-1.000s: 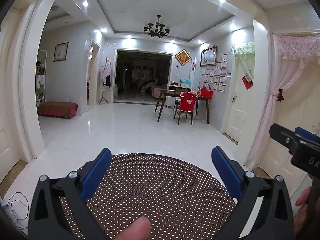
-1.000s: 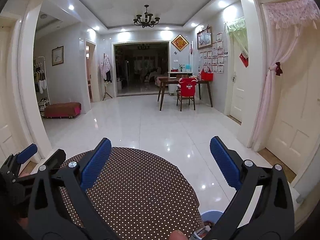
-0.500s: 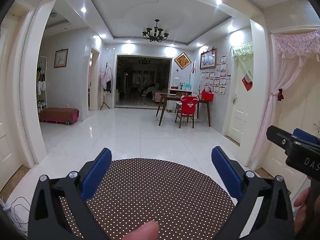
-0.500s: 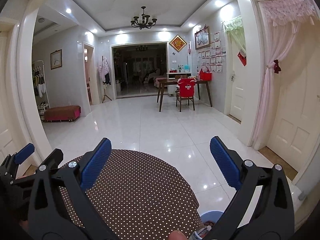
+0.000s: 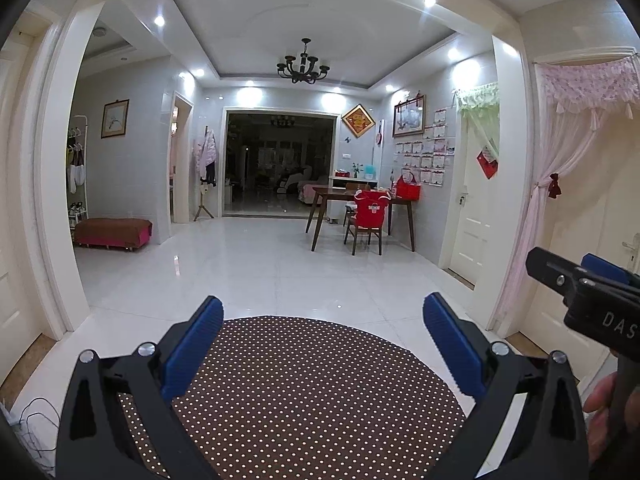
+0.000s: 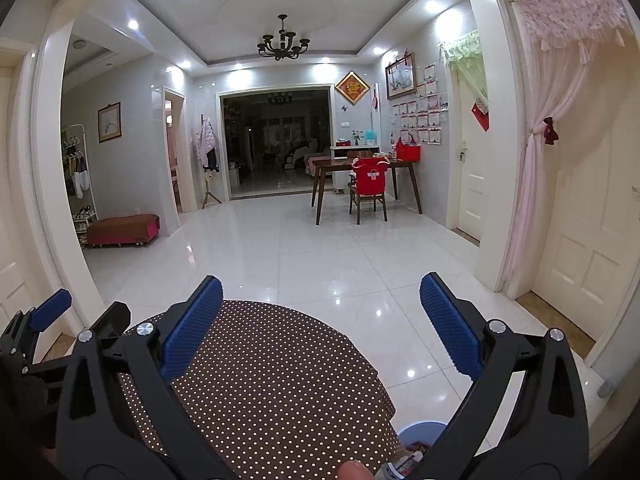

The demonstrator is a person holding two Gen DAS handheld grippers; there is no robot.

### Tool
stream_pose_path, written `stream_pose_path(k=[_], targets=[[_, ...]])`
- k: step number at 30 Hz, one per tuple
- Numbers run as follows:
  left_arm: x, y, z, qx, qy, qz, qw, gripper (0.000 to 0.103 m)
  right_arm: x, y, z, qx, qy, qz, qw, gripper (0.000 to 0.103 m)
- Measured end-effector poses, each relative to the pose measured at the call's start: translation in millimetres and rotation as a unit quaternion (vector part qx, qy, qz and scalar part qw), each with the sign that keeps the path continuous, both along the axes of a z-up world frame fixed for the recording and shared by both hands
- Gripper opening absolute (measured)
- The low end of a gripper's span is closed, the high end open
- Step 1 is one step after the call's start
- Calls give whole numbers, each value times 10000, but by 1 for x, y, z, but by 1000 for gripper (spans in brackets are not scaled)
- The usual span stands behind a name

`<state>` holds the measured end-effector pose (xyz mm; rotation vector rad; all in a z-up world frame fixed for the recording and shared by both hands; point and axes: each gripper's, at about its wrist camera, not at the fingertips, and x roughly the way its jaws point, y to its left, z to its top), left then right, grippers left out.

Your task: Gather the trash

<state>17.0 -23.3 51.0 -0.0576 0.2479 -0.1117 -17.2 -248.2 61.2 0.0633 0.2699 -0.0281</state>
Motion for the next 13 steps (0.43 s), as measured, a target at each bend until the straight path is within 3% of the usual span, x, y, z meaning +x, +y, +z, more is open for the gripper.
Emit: stream_pose_path(k=[13], targets=[[3,-11,-3,70,55,28,10000,98,-1,3,-2,13,11,-10,10000,97]])
